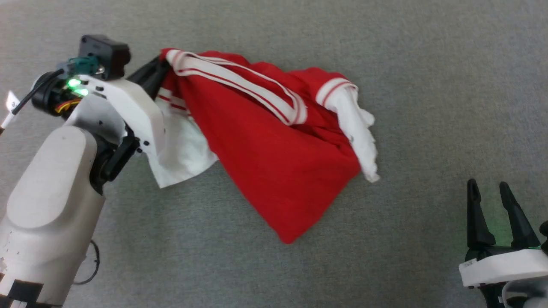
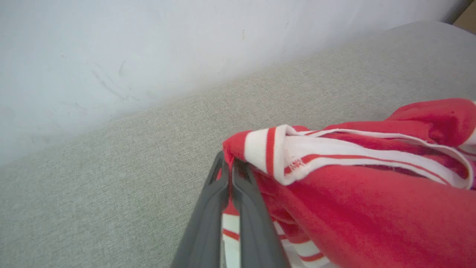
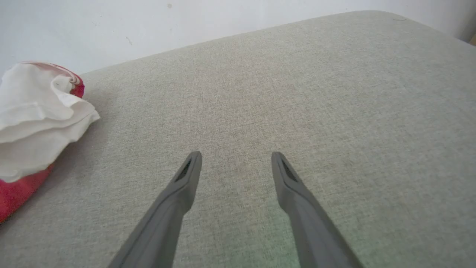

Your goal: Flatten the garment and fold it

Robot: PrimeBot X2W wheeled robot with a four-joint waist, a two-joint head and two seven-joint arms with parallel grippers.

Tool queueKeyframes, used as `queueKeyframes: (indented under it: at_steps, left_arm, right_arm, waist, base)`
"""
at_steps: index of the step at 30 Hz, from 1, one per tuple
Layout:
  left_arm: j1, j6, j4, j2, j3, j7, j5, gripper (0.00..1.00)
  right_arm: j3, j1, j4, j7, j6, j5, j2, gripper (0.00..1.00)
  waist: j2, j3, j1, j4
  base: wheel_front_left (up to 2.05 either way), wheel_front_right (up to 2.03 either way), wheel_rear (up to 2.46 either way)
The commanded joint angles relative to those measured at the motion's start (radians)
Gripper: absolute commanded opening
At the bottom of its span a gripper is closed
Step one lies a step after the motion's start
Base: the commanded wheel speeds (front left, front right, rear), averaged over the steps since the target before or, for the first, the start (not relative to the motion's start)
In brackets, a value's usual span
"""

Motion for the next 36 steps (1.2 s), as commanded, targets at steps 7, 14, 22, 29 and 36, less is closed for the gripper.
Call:
queueKeyframes:
  at_steps: [7,14,22,29,36]
  left_arm:
    - [-0.019,0.014,0.180,-0.043,-0.008,-0.107,0.016,1.00]
    - [-0.015,0.001,0.161,-0.047,-0.010,-0.138,-0.024,1.00]
    - [0.112,0.045,-0.096,-0.040,0.005,-0.133,-0.068,1.00]
    - [0.275,0.119,-0.320,-0.076,-0.076,-0.095,-0.044,1.00]
    - [0.339,0.143,-0.224,-0.137,-0.238,0.004,0.021,1.00]
  right_arm:
    - [0.000,-0.015,0.033,-0.023,-0.001,0.007,0.001,1.00]
    - [0.002,-0.016,0.042,-0.010,-0.001,-0.010,0.001,1.00]
    - [-0.009,0.006,0.057,0.009,-0.001,-0.015,0.001,1.00]
    - [-0.023,0.030,0.061,0.017,-0.001,-0.014,0.001,1.00]
    - [-0.020,0.030,0.037,0.039,-0.001,-0.021,0.001,1.00]
  waist:
    - [0.0000,0.038,-0.0003,-0.042]
    - [0.0000,-0.031,-0.0003,0.020]
    - [0.0000,-0.131,-0.0003,0.077]
    - [0.0000,-0.171,-0.0003,0.104]
    - [0.0000,-0.165,-0.0003,0.097]
  base:
    - [0.00,0.00,0.00]
    - [0.00,0.00,0.00]
    - [0.00,0.00,0.00]
    - [0.00,0.00,0.00]
    - [0.00,0.00,0.00]
